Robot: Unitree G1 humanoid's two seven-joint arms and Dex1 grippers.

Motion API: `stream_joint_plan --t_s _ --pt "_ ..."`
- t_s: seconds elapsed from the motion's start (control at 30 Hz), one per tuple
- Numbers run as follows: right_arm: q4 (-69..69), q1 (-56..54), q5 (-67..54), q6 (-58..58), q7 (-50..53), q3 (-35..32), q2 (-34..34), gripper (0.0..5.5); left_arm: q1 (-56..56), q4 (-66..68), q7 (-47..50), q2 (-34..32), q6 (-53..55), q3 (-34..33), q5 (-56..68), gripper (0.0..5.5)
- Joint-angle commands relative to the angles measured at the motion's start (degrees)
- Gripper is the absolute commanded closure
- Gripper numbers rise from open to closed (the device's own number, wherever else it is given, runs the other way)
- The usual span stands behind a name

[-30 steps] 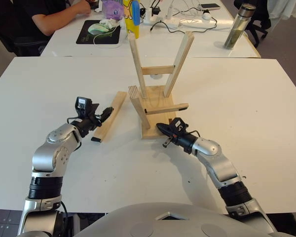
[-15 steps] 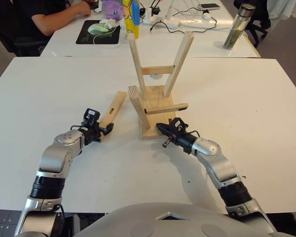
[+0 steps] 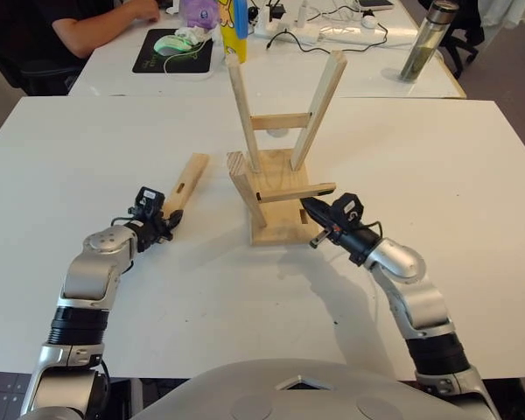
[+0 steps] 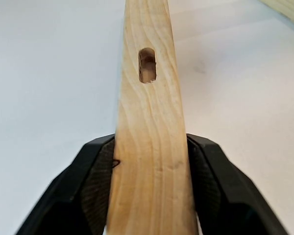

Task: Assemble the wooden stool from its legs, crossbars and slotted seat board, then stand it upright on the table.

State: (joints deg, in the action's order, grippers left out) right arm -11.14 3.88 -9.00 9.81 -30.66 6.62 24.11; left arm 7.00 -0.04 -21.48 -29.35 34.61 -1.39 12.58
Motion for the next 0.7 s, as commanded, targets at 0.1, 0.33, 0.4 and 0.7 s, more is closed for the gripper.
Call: stream_joint_plan --t_s 0.1,0.33,0.4,0.7 --pt "9.1 0.5 5.2 2.0 1.3 0.2 2.1 5.5 8.9 1.9 1.3 -1.6 -7.3 -4.3 -2.6 3.44" --pt "7.6 1.8 3.9 2.3 -2.7 4.7 0.4 5.5 13.6 1.3 1.0 -2.3 -14.1 -5.1 -5.4 3.44" --pt "7.1 1.6 4.1 2.2 -2.7 5.3 0.1 5.5 14.8 1.0 0.4 -2.3 -15.1 -5.6 -5.1 3.44" --pt "11.3 -2.2 5.9 1.3 1.2 -0.5 2.7 5.5 19.3 -4.2 -2.6 -1.9 -19.8 -8.9 -0.6 3.44"
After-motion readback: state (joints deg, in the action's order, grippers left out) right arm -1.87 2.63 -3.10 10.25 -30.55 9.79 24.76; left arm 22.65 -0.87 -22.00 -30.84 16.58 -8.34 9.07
